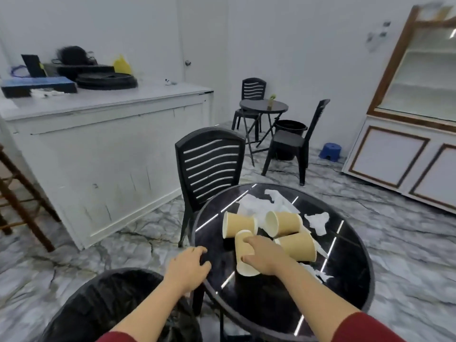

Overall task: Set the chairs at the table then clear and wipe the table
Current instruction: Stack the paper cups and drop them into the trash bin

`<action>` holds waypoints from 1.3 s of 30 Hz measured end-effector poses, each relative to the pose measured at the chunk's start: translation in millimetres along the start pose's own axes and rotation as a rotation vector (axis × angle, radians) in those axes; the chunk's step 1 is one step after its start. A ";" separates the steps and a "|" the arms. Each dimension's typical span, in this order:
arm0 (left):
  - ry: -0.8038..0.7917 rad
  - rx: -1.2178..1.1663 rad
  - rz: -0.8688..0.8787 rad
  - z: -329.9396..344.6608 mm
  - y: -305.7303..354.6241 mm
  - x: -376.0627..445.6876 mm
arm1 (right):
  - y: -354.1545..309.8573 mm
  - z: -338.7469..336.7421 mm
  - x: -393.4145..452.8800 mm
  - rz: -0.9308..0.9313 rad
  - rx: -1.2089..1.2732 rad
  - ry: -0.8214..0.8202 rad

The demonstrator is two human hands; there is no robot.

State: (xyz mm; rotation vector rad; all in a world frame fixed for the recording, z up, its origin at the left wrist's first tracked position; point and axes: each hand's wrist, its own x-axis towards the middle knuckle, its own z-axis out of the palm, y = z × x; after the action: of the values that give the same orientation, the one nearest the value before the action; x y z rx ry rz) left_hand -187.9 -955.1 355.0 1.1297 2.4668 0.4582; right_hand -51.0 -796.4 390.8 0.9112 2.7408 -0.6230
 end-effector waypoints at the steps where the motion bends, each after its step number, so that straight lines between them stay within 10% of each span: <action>1: 0.011 -0.010 0.018 1.4 13.4 10.6 | 13.4 -6.9 3.2 0.021 0.005 0.016; 39: -0.201 -0.026 0.055 92.4 113.2 121.7 | 121.2 18.8 59.2 0.459 0.069 0.246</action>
State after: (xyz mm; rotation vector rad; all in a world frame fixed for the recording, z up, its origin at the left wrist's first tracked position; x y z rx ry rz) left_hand -144.3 -778.7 299.3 1.1749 2.2562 0.3716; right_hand -23.7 -685.8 316.0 1.6644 2.5721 -0.5462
